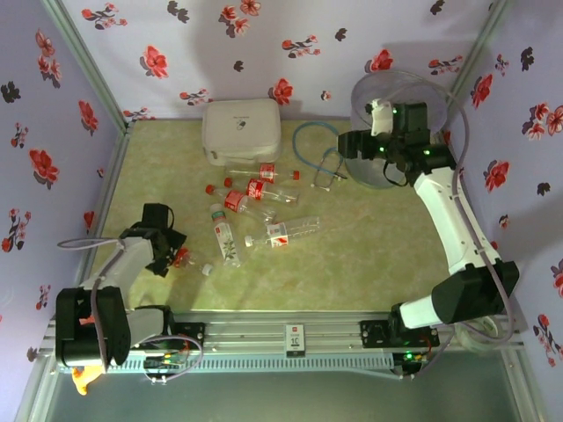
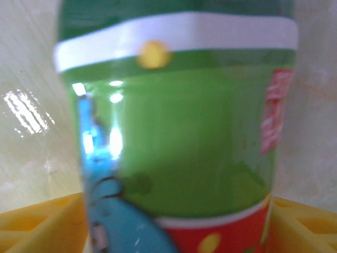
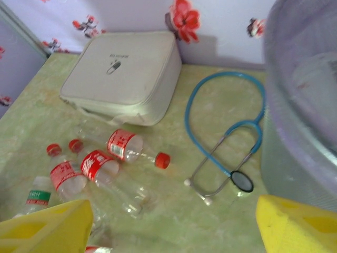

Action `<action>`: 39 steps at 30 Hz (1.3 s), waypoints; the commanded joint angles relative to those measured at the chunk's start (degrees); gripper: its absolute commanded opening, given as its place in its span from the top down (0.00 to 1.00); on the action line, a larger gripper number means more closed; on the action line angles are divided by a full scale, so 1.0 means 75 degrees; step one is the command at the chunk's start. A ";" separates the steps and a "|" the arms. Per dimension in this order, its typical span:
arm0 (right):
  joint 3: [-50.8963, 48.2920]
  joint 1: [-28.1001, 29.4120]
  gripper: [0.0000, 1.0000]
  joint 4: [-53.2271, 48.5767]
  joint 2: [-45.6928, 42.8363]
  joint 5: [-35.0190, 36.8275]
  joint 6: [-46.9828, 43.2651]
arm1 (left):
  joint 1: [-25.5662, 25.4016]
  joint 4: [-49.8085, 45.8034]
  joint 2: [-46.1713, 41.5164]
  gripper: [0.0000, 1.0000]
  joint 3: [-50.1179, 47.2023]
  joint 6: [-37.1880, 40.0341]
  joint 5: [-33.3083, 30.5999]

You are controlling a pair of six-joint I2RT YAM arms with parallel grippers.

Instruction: Put the plastic bottles in the bin

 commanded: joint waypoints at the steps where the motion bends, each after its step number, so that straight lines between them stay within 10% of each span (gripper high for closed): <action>1: -0.0237 0.0065 0.18 0.0263 -0.0196 -0.0224 0.0144 | 0.0077 0.0300 0.0081 0.28 -0.0136 -0.0211 -0.0026; 17: -0.0172 0.1644 0.18 0.0083 0.0194 -0.0503 0.0559 | 0.0033 -0.0838 -0.1614 0.42 0.1782 0.0256 0.0236; 27: 0.0037 0.3785 0.18 0.0845 0.1366 -0.0946 0.1678 | -0.1475 0.1975 -0.0423 0.57 0.2826 -0.0004 0.1322; 39: -0.1321 0.4235 0.19 0.3169 0.1336 -0.1284 0.3668 | -0.2885 0.3264 0.0971 0.64 0.3651 -0.0118 0.2011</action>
